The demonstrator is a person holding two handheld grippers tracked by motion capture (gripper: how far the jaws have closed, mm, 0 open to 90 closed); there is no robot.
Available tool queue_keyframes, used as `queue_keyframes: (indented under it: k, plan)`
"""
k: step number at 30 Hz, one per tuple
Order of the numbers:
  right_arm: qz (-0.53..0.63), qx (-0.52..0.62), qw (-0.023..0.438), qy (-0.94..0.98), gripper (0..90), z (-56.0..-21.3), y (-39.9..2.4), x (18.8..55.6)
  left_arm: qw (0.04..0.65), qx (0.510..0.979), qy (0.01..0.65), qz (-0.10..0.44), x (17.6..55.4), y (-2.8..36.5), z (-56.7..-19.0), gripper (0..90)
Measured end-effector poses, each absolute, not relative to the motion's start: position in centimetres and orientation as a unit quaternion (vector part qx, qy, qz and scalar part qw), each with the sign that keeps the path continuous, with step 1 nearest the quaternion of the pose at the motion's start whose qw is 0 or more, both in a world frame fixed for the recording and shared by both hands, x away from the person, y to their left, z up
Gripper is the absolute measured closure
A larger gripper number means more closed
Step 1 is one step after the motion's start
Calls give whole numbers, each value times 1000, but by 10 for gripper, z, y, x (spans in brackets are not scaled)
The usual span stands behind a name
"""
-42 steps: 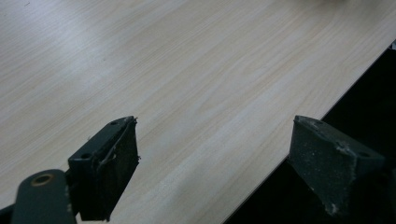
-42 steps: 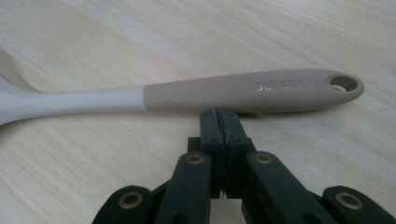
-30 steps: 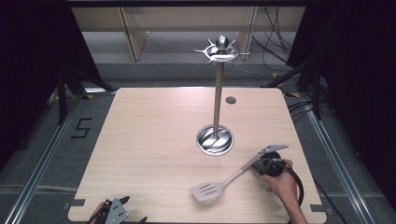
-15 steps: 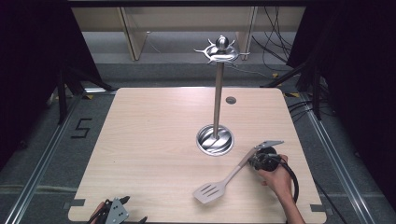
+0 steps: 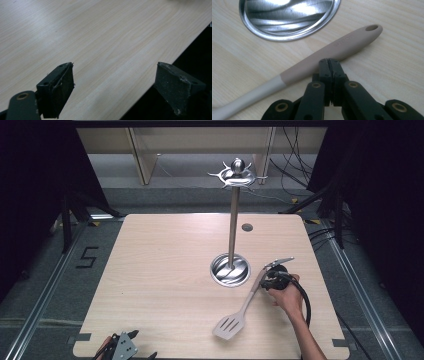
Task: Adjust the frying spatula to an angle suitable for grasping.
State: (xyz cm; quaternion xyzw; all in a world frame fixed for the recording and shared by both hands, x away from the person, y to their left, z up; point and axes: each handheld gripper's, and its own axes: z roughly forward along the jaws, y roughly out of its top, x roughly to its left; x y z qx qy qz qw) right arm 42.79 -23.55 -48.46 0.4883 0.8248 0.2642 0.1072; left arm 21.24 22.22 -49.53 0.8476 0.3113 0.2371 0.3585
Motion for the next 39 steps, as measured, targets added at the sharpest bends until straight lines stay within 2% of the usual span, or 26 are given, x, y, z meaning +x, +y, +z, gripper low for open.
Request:
queue_keyframes:
  k: [3,4,5,6,7,9,12,14,15,21,29,37,39]
  plan:
    - [260,492,112,823,862,-481,-234,432,361,841,326,238,211,221,-496,151]
    - [274,499,115,814,780,-478,-235,431,360,840,329,239,211,221,-496,151]
    - [265,505,107,814,737,-475,-236,429,363,839,329,237,211,221,-496,151]
    - [265,505,107,814,737,-475,-236,429,363,839,329,237,211,221,-496,151]
    - [265,527,103,801,583,-468,-237,428,364,843,317,236,212,222,-495,151]
    - [276,528,100,797,558,-467,-239,428,364,842,320,236,211,221,-496,151]
    - [256,574,80,774,417,-464,-235,424,363,845,314,235,212,221,-495,151]
    - [254,575,81,773,395,-465,-234,423,359,846,315,236,212,221,-495,151]
    - [245,579,74,774,344,-469,-230,423,361,845,314,237,212,222,-496,151]
    - [223,587,67,775,285,-479,-215,426,369,838,326,235,211,221,-497,151]
    - [199,589,72,780,270,-485,-194,426,367,842,318,235,210,221,-495,151]
    - [157,566,103,803,319,-485,-180,425,368,841,319,235,210,220,-495,151]
    - [156,562,90,807,325,-485,-181,426,368,844,311,236,211,221,-494,151]
